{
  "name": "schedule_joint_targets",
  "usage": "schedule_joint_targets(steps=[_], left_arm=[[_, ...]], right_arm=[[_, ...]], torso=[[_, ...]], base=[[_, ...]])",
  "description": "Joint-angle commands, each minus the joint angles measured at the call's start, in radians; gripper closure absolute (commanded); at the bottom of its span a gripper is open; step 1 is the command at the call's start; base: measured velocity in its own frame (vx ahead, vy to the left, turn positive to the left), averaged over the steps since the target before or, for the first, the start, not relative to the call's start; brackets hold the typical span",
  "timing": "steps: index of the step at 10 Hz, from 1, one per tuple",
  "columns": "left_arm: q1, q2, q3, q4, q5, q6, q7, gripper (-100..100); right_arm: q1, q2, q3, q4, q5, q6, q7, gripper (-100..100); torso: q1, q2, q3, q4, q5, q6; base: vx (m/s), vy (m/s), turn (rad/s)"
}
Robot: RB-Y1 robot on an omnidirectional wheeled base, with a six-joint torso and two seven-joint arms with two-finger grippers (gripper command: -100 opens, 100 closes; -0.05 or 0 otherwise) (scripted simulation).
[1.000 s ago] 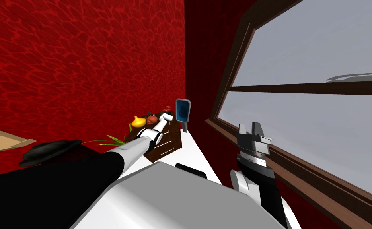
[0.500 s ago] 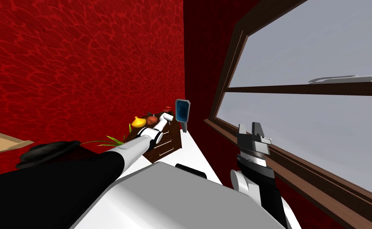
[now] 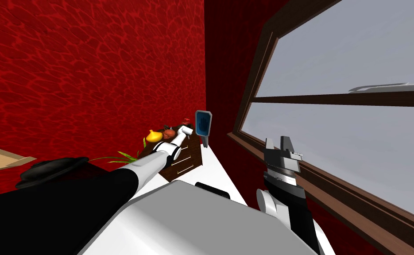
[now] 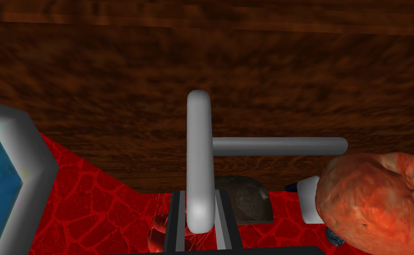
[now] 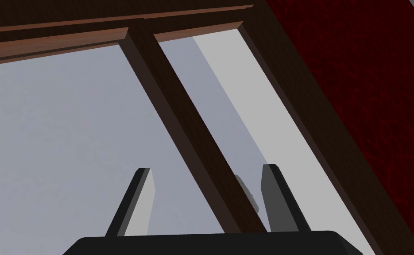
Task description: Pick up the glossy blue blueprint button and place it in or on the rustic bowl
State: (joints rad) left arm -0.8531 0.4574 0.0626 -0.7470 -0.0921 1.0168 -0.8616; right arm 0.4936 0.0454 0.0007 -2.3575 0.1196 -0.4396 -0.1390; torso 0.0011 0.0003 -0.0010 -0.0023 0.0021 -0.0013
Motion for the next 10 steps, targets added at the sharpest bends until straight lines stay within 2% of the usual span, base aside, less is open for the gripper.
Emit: schedule_joint_targets(steps=[1, 2, 3, 4, 5, 8, 9, 10], left_arm=[[0.000, 0.000, 0.000, 0.000, 0.000, 0.000, 0.000, 100], [0.000, 0.000, 0.000, 0.000, 0.000, 0.000, 0.000, 0], [0.000, 0.000, 0.000, 0.000, 0.000, 0.000, 0.000, 100], [0.000, 0.000, 0.000, 0.000, 0.000, 0.000, 0.000, 0], [-0.018, 0.021, 0.007, -0.013, 0.000, 0.009, -0.018, 100], [-0.034, 0.039, 0.013, -0.024, 0.000, 0.016, -0.033, 100], [-0.054, 0.062, 0.021, -0.038, 0.000, 0.023, -0.051, 100], [-0.060, 0.069, 0.024, -0.042, 0.000, 0.025, -0.057, 100]], right_arm=[[0.000, 0.000, 0.000, 0.000, 0.000, 0.000, 0.000, 0], [0.000, 0.000, 0.000, 0.000, 0.000, 0.000, 0.000, 0], [0.000, 0.000, 0.000, 0.000, 0.000, 0.000, 0.000, 0], [0.000, 0.000, 0.000, 0.000, 0.000, 0.000, 0.000, 0], [0.000, 0.000, 0.000, 0.000, 0.000, 0.000, 0.000, 0], [0.000, 0.000, 0.000, 0.000, 0.000, 0.000, 0.000, 0], [0.000, 0.000, 0.000, 0.000, 0.000, 0.000, 0.000, 0], [0.000, 0.000, 0.000, 0.000, 0.000, 0.000, 0.000, 0]], torso=[[0.000, 0.000, 0.000, 0.000, 0.000, 0.000], [0.000, 0.000, 0.000, 0.000, 0.000, 0.000], [0.000, 0.000, 0.000, 0.000, 0.000, 0.000], [0.000, 0.000, 0.000, 0.000, 0.000, 0.000], [0.000, 0.000, 0.000, 0.000, 0.000, 0.000], [0.010, -0.009, -0.004, -0.001, 0.000, -0.001], [0.007, -0.006, -0.004, -0.001, 0.001, -0.001], [0.009, -0.007, -0.003, 0.000, 0.000, -0.001]], base=[[0.000, 0.000, 0.000], [0.000, 0.000, 0.000], [0.000, 0.000, 0.000], [0.000, 0.000, 0.000], [0.059, 0.099, 0.004], [0.117, 0.125, -0.004], [0.098, 0.122, -0.001], [0.120, 0.160, -0.001]])
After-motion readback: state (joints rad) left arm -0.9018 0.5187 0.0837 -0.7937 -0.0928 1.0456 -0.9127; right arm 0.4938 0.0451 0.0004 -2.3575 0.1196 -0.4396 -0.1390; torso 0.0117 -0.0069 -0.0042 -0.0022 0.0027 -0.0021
